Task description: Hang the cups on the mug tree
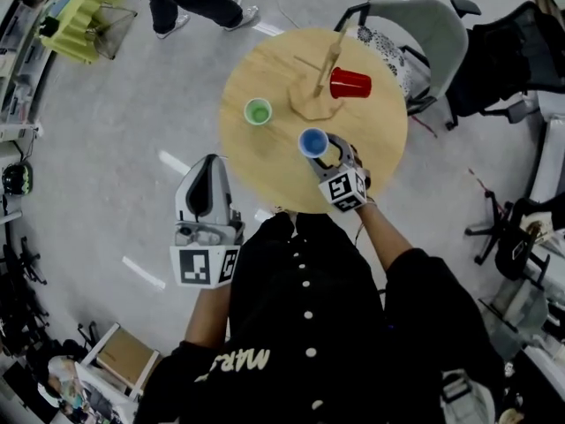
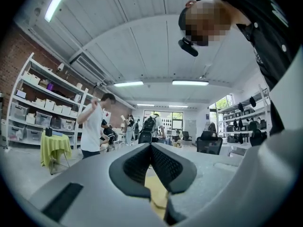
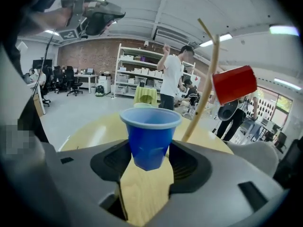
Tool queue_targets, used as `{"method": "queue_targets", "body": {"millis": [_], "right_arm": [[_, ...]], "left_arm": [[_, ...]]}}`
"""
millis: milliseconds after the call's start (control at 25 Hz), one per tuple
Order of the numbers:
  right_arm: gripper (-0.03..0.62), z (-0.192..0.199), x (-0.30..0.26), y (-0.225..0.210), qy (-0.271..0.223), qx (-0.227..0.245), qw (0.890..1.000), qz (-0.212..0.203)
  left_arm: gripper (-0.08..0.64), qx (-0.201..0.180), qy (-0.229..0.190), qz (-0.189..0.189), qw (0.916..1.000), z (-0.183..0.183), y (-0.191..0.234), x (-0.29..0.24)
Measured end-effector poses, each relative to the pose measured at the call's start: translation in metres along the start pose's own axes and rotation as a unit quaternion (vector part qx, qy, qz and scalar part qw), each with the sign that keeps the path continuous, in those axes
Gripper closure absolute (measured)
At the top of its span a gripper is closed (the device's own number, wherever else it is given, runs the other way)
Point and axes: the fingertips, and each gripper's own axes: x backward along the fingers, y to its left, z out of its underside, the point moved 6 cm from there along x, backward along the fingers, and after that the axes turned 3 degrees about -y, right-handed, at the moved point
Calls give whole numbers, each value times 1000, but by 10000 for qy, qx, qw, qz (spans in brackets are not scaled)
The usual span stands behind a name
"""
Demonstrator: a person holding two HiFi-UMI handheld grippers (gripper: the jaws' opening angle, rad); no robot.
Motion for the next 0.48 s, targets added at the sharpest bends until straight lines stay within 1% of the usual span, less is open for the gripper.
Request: {"method": "queue_targets", "body": {"millis": [160,320,480], "right_arm": [[342,3,34,-40,42,21,9989,460],[343,6,64,-84,135,277,9960,838],[342,6,95,-136,201,434,9905,1292]], "left_arm": [[566,-44,-191,199,9996,-19,-11,-8],[566,-50,-357,368,9987,-31,-22,-17],[566,-41,-481,528,9974,-39,-34,-28]]}}
